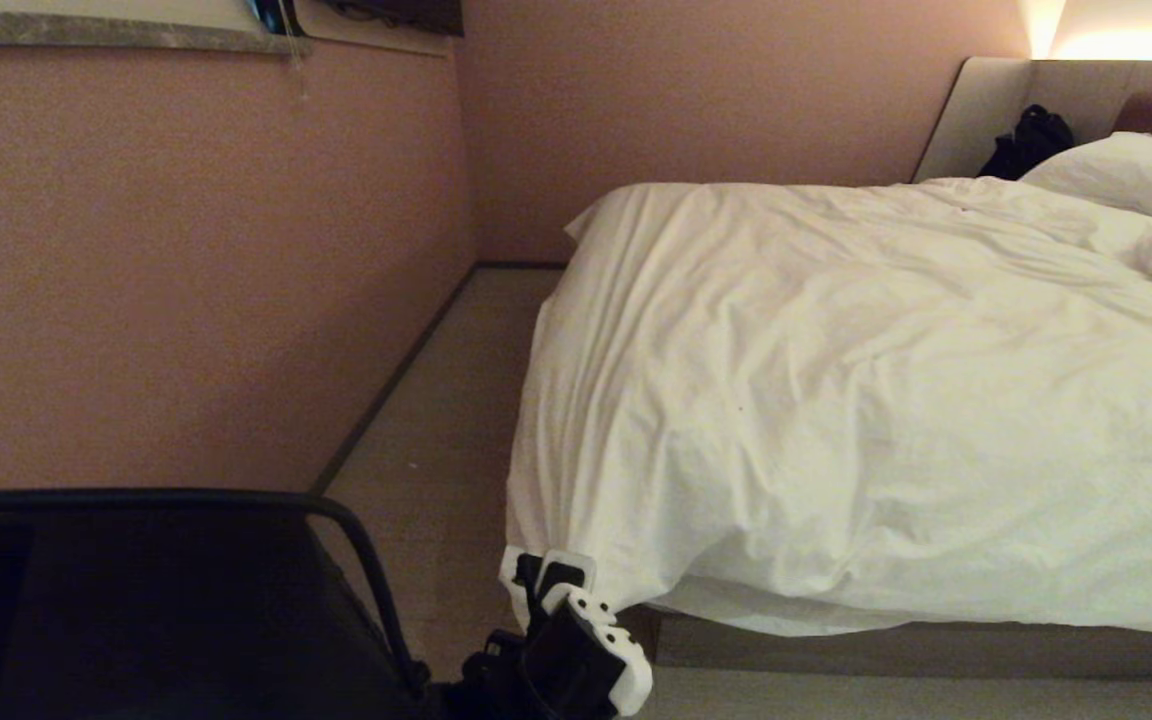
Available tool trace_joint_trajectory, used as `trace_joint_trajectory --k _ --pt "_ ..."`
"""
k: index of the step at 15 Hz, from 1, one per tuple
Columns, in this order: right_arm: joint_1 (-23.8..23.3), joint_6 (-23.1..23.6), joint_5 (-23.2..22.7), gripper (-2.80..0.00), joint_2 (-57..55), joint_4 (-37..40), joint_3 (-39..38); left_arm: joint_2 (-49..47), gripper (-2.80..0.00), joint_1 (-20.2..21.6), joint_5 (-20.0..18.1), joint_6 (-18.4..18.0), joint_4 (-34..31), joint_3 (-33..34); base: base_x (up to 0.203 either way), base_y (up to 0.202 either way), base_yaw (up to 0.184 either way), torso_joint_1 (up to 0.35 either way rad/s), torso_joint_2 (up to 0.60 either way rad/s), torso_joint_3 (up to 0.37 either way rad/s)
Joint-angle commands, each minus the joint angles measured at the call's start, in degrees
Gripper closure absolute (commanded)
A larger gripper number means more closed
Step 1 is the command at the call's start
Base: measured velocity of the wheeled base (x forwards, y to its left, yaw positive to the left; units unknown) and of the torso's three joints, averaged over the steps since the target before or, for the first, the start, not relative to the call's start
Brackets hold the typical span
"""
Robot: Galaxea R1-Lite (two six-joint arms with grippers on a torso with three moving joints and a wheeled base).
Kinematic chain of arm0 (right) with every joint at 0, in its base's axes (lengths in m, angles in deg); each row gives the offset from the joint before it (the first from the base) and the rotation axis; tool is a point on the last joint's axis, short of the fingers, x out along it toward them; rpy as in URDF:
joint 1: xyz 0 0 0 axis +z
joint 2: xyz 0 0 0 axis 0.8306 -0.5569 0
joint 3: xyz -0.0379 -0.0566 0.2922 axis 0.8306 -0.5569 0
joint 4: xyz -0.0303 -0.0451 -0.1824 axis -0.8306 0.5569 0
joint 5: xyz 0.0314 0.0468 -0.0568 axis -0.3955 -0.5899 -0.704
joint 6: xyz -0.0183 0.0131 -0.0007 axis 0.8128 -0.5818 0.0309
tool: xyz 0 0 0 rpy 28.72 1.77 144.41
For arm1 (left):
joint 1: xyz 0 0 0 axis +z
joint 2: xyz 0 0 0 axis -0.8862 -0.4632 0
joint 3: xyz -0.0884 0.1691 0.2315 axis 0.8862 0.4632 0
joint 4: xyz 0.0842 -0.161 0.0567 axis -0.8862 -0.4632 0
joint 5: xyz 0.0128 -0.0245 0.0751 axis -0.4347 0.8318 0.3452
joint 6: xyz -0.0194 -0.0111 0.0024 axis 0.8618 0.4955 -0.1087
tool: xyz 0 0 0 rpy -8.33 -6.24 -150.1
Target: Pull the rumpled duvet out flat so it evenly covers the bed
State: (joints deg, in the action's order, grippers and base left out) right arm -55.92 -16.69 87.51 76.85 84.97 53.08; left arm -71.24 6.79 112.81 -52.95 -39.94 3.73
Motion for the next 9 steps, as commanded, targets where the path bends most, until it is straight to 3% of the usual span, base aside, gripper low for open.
trace_joint_trajectory --k 1,5,9 --pt "0.02 0.01 0.0 0.0 0.02 0.0 0.0 -1.16 -2.8 3.62 0.72 -0.77 1.53 -4.92 0.0 0.0 0.0 0.0 0.0 0.0" --pt "0.02 0.01 0.04 0.0 0.02 0.0 0.0 -5.48 -2.8 13.91 2.08 -6.01 1.62 -14.54 0.0 0.0 0.0 0.0 0.0 0.0" --pt "0.02 0.01 0.0 0.0 0.02 0.0 0.0 -4.76 -2.8 21.04 1.63 -7.29 1.5 -19.5 0.0 0.0 0.0 0.0 0.0 0.0"
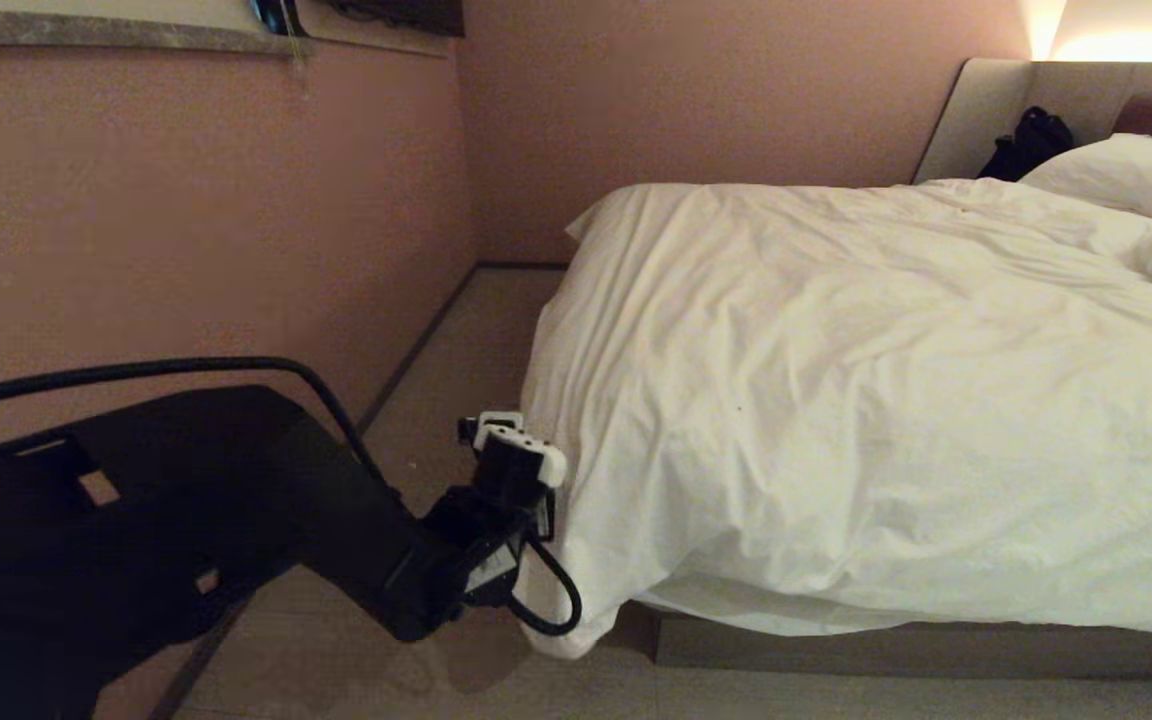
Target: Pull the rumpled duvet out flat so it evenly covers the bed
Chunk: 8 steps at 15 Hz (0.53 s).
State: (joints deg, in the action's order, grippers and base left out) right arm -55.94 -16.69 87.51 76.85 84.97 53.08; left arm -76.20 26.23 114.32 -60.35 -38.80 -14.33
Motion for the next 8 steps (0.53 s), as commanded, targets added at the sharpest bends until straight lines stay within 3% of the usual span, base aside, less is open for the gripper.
trace_joint_trajectory --k 1,6,7,8 --pt "0.04 0.01 0.0 0.0 0.02 0.0 0.0 0.7 -2.8 2.49 -0.26 0.09 0.32 -3.22 0.0 0.0 0.0 0.0 0.0 0.0" --pt "0.04 0.01 0.0 0.0 0.02 0.0 0.0 5.67 -2.8 3.48 -2.31 0.09 -0.22 -5.73 0.0 0.0 0.0 0.0 0.0 0.0" --pt "0.04 0.01 0.0 0.0 0.02 0.0 0.0 6.35 0.0 3.77 -2.31 0.06 -0.4 -5.93 0.0 0.0 0.0 0.0 0.0 0.0" --pt "0.04 0.01 0.06 0.0 0.02 0.0 0.0 8.41 0.0 4.37 -2.37 0.03 -1.04 -6.1 0.0 0.0 0.0 0.0 0.0 0.0"
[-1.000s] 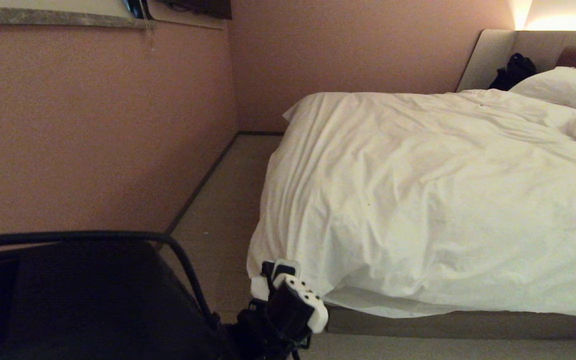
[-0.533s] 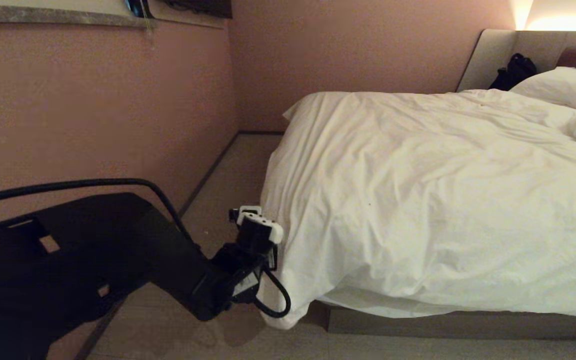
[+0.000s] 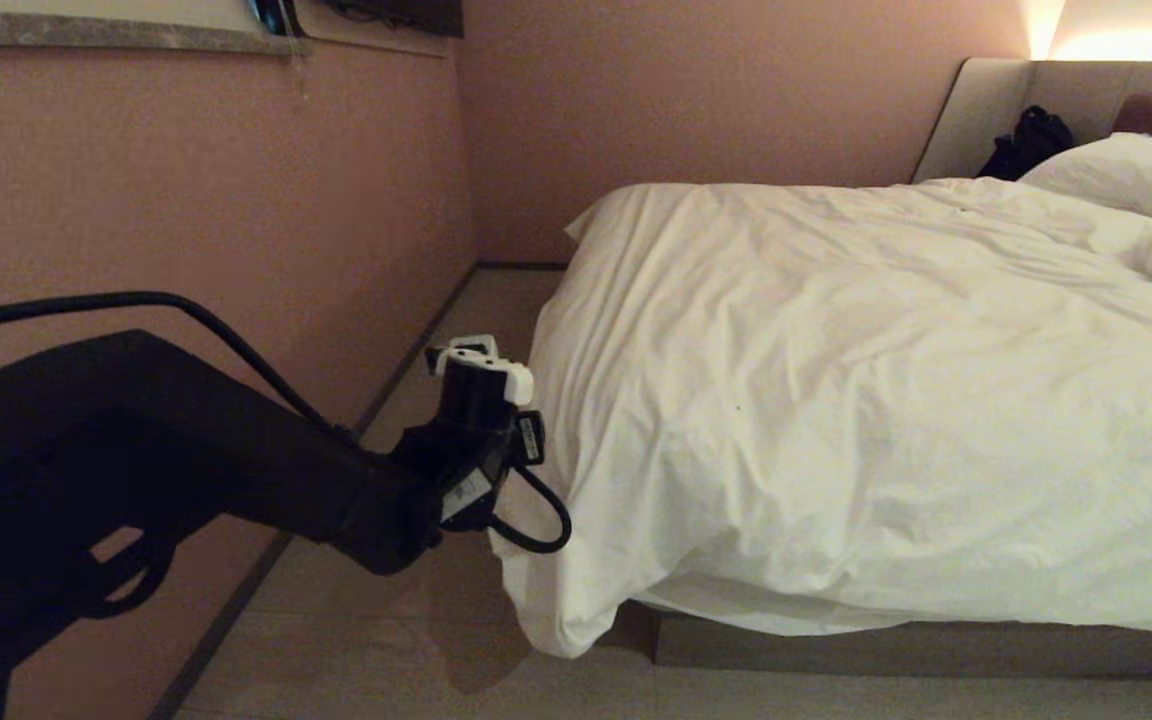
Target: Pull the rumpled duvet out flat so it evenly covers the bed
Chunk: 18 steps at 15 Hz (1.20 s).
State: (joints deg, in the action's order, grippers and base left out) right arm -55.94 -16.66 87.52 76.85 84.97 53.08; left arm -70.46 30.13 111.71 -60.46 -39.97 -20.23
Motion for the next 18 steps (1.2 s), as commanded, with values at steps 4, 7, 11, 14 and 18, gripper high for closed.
trace_joint_trajectory --k 4,7,11,14,18 --pt "0.04 -0.02 0.0 0.0 0.02 0.0 0.0 11.07 0.0 4.5 -1.9 0.12 -3.17 -0.37 0.0 0.0 0.0 0.0 0.0 0.0" --pt "0.04 -0.02 0.07 0.0 0.02 0.0 0.0 19.25 0.0 9.35 -2.73 -1.07 -6.43 -0.53 0.0 0.0 0.0 0.0 0.0 0.0" --pt "0.04 -0.02 0.07 0.0 0.02 0.0 0.0 33.15 0.0 16.54 -3.98 -3.57 -11.59 3.07 0.0 0.0 0.0 0.0 0.0 0.0" --pt "0.04 -0.02 -0.01 0.0 0.02 0.0 0.0 47.14 0.0 20.54 -5.85 -4.33 -18.29 7.98 0.0 0.0 0.0 0.0 0.0 0.0" --pt "0.04 -0.02 0.04 0.0 0.02 0.0 0.0 69.32 0.0 22.76 -8.38 -4.8 -31.06 15.24 0.0 0.0 0.0 0.0 0.0 0.0"
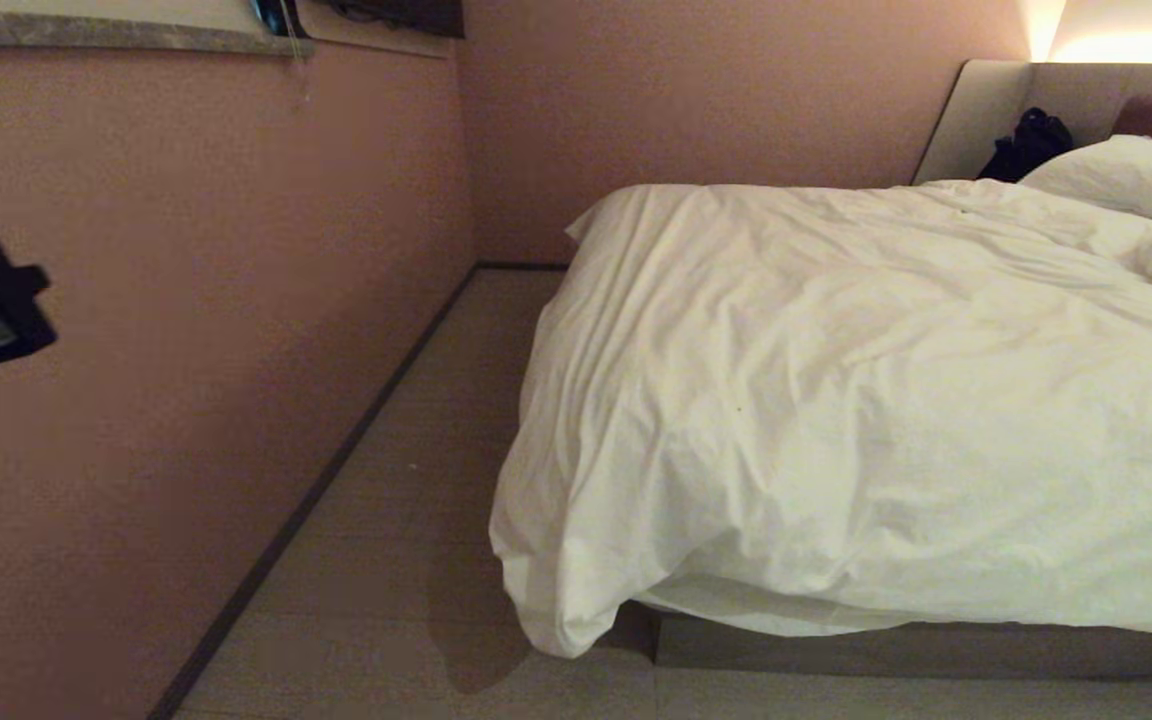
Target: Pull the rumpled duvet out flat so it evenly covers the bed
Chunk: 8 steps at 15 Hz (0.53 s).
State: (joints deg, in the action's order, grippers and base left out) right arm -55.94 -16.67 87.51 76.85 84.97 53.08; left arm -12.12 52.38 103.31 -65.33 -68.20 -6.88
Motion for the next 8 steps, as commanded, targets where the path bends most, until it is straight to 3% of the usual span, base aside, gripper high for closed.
trace_joint_trajectory --k 1,6,8 --pt "0.04 -0.01 0.06 0.0 0.02 0.0 0.0 15.57 0.0 0.73 -0.25 0.06 -6.45 3.53 0.0 0.0 0.0 0.0 0.0 0.0" --pt "0.04 -0.01 0.0 0.0 0.02 0.0 0.0 37.71 0.0 1.14 -0.92 -0.01 -22.17 12.59 0.0 0.0 0.0 0.0 0.0 0.0" --pt "0.04 -0.01 0.0 0.0 0.02 0.0 0.0 44.57 0.0 1.03 -3.1 -0.11 -26.38 13.99 0.0 0.0 0.0 0.0 0.0 0.0"
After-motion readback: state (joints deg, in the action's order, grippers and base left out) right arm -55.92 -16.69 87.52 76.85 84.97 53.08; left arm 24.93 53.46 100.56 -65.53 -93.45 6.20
